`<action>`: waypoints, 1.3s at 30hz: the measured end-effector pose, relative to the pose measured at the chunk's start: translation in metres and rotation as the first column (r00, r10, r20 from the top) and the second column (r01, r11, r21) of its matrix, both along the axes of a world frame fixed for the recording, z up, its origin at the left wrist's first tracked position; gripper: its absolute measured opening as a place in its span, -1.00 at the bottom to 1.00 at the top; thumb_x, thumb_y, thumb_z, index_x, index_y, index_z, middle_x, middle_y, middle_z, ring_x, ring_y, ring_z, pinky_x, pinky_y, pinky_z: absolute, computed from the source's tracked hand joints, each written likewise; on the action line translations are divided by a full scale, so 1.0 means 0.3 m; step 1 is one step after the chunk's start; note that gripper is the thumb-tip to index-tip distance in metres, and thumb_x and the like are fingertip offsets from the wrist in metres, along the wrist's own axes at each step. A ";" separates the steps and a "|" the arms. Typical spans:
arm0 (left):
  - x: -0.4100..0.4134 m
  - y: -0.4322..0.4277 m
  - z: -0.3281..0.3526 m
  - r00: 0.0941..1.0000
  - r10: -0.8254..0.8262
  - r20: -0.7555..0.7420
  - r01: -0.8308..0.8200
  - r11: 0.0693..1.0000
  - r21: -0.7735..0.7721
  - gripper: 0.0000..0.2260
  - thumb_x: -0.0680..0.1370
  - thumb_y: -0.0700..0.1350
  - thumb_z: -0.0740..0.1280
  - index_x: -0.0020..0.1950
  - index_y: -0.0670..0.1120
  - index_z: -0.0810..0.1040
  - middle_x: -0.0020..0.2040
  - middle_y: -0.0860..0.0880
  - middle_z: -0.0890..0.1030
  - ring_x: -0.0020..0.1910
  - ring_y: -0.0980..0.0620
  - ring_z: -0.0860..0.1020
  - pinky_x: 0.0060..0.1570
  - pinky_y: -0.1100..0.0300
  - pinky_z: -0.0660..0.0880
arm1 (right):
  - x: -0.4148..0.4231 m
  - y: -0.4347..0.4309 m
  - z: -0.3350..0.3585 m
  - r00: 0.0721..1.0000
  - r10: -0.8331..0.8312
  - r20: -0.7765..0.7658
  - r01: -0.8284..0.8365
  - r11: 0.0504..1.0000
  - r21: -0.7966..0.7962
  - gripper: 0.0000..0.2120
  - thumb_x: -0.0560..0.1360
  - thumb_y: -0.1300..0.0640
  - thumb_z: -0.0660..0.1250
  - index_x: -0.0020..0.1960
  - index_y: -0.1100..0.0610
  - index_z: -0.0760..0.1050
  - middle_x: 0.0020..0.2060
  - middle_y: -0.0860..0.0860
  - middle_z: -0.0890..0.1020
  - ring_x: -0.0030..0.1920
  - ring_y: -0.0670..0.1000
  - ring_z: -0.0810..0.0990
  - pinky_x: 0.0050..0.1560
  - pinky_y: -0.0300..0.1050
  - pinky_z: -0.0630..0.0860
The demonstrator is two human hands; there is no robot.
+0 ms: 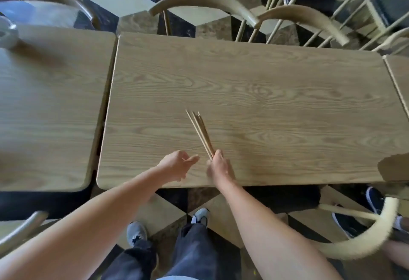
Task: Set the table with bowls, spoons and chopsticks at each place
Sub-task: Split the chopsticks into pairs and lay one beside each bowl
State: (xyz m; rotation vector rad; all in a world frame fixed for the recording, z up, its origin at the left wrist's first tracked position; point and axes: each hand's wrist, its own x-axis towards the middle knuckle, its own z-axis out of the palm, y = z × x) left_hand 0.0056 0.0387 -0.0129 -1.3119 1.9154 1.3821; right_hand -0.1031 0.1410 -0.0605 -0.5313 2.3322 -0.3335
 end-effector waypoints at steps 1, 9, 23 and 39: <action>0.024 -0.032 0.017 0.994 0.101 -0.052 -0.099 0.994 0.040 -0.59 0.56 0.26 0.27 0.03 -0.09 0.57 -0.01 -0.14 0.69 -0.05 -0.14 0.68 -0.04 -0.02 0.63 | 0.067 -0.036 0.023 0.999 0.029 0.027 -0.027 0.998 -0.063 -0.80 0.59 0.17 0.06 0.17 0.16 0.36 0.05 0.20 0.60 0.01 0.22 0.61 0.04 0.14 0.57; 0.448 -0.327 0.052 0.522 0.817 -0.245 -0.724 0.577 0.378 -0.82 0.61 -0.22 0.31 0.13 -0.31 0.57 -0.10 -0.18 0.71 -0.05 -0.14 0.68 0.14 -0.04 0.60 | 0.641 -0.373 0.190 0.931 0.292 0.219 -0.198 0.908 -0.368 -0.61 0.58 -0.05 0.19 0.36 0.04 0.34 0.05 0.09 0.68 0.03 0.15 0.66 -0.03 0.07 0.60; 1.215 -0.627 0.218 0.233 0.933 -0.273 -0.551 0.358 0.754 -0.84 0.62 -0.27 0.28 0.07 -0.38 0.52 0.03 -0.37 0.65 -0.08 -0.35 0.68 -0.09 -0.19 0.66 | 1.097 -0.728 0.443 0.422 0.199 0.884 0.013 0.974 -0.225 -0.80 0.59 0.27 0.32 0.14 0.37 0.56 -0.08 0.23 0.70 -0.14 0.13 0.73 -0.03 0.03 0.68; 1.238 -0.673 0.265 0.151 0.923 -0.353 -0.739 0.343 0.580 -0.72 0.68 -0.28 0.15 0.27 -0.48 0.44 0.21 -0.41 0.58 -0.04 -0.17 0.66 -0.09 -0.01 0.64 | 1.217 -0.840 0.380 0.429 0.164 0.888 0.029 0.980 -0.195 -0.77 0.66 0.25 0.12 0.19 0.28 0.51 -0.07 0.20 0.61 -0.16 0.10 0.56 -0.19 -0.10 0.46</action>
